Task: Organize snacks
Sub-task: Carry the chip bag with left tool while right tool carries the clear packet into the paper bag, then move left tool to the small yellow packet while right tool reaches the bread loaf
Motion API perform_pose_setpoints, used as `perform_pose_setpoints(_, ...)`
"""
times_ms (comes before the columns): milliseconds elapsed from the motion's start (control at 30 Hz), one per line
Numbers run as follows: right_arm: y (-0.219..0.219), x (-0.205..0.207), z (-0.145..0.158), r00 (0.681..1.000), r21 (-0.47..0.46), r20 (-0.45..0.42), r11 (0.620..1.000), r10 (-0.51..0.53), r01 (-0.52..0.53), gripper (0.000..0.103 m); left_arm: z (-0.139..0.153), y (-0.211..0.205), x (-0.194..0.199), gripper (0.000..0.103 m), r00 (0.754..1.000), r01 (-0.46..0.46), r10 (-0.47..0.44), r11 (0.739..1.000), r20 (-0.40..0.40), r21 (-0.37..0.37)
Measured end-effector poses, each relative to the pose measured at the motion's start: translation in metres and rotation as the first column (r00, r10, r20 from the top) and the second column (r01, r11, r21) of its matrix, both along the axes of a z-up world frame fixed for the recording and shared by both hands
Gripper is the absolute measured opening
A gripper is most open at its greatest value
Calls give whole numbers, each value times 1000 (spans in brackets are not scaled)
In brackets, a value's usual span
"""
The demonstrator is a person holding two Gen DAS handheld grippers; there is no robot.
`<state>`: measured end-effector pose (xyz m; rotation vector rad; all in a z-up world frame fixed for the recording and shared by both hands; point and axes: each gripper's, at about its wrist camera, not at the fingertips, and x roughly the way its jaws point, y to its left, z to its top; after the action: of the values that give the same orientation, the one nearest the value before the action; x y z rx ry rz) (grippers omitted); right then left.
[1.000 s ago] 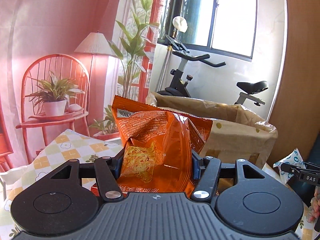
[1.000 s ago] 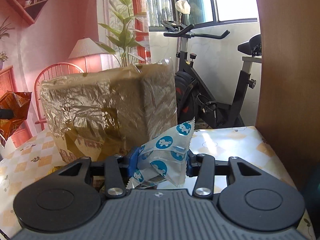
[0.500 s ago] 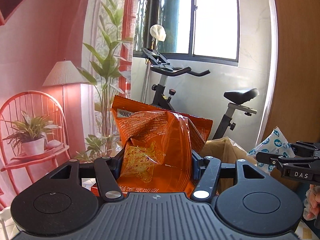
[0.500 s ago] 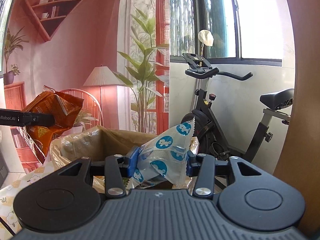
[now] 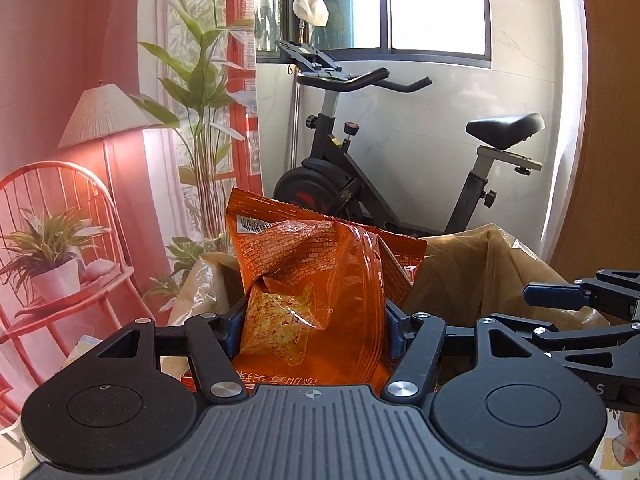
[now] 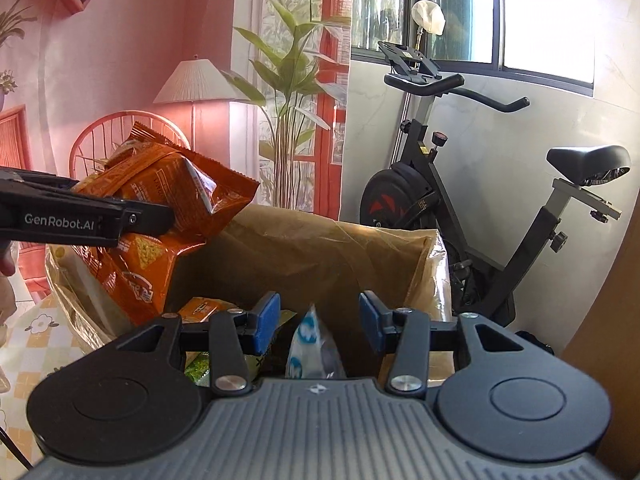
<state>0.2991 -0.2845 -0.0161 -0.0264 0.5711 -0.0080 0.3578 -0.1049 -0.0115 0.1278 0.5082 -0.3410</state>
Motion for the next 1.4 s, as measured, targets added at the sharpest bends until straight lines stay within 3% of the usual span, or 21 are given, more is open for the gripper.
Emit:
perform_pose_setpoints(67, -2, 1, 0, 1000, 4, -2, 1000, -18, 18, 66, -4, 3, 3, 71, 1000, -3, 3, 1000, -25, -9)
perform_pose_setpoints(133, -2, -3, 4, 1000, -4, 8, 1000, -24, 24, 70, -4, 8, 1, 77, 999, -7, 6, 1000, -33, -25)
perform_pose_setpoints(233, -3, -12, 9, 1000, 4, 21, 1000, -10, 10, 70, -2, 15, -8, 86, 1000, -10, 9, 999, -9, -37)
perform_pose_setpoints(533, 7, -42, 21, 998, 22, 54, 1000, 12, -13, 70, 18, 33, -41, 86, 999, -31, 32, 999, 29, -33)
perform_pose_setpoints(767, 19, -69, 31, 996, 20, 77, 998, 50, -52, 70, 26, 69, -79, 86, 996, -82, 85, 993, 30, -85)
perform_pose_setpoints(967, 28, -93, 26, 993, 28, 89, 996, 82, -84, 70, 17, 99, -114, 86, 995, -97, 99, 993, 22, -63)
perform_pose_setpoints(1233, 38, -119, 13, 989, 69, 89, 990, 118, -125, 71, -4, 133, -153, 86, 993, -119, 118, 989, -20, -85)
perform_pose_setpoints(1333, 41, -127, 4, 987, 94, 86, 985, 136, -144, 81, -13, 141, -164, 86, 991, -131, 129, 989, -26, -76)
perform_pose_setpoints(1400, 42, -133, -2, 987, 123, 83, 982, 135, -144, 81, -19, 145, -169, 86, 990, -140, 138, 988, -32, -69)
